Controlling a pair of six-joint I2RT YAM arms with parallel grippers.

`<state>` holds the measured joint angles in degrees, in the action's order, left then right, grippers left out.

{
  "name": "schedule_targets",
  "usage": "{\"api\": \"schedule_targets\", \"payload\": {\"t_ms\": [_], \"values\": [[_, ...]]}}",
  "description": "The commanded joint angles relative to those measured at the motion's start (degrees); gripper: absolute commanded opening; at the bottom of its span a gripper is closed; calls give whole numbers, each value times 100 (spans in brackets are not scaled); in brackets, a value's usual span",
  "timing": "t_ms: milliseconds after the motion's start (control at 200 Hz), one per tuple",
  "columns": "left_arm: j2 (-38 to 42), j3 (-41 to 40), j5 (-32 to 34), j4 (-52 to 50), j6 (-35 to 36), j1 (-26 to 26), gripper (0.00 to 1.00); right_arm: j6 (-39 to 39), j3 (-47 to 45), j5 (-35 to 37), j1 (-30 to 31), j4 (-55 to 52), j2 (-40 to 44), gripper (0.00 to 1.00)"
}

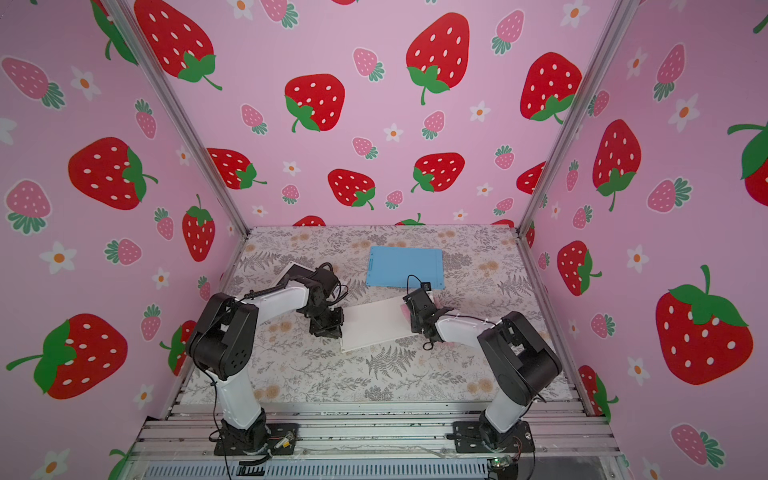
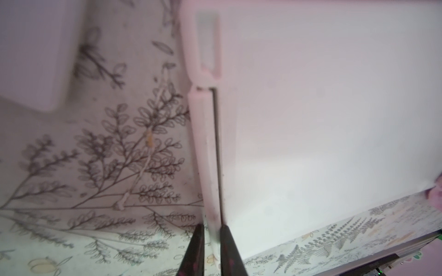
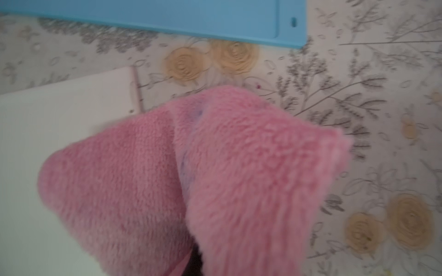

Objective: Wipe the drawing tablet
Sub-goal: Wipe the dirt from the drawing tablet.

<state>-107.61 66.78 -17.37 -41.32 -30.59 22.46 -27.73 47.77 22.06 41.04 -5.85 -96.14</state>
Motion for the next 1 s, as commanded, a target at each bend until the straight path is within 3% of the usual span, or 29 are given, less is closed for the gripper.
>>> {"api": "schedule_targets", "payload": {"t_ms": [0,150,345,490,620,745,885,996], "values": [[-682,-317,1178,-58,176,10,14,105,516,-383,752,87,-361,0],[-729,-247,1062,59,260,107,14,-37,713,-452,809,158,-496,0],[-804,-114,985,172,323,227,14,-116,102,-614,100,276,-14,0],[-814,-122,827,190,255,224,14,308,499,-885,715,387,-296,0],[-783,-197,788,218,220,216,14,208,1189,-1350,1336,514,-905,0],[-713,-306,653,315,173,151,14,26,1163,-1280,1205,487,-993,0],[-684,-406,342,457,165,32,14,-230,484,-1184,590,583,-565,0],[-673,-431,186,491,218,-6,14,87,679,-1265,829,520,-594,0]]}}
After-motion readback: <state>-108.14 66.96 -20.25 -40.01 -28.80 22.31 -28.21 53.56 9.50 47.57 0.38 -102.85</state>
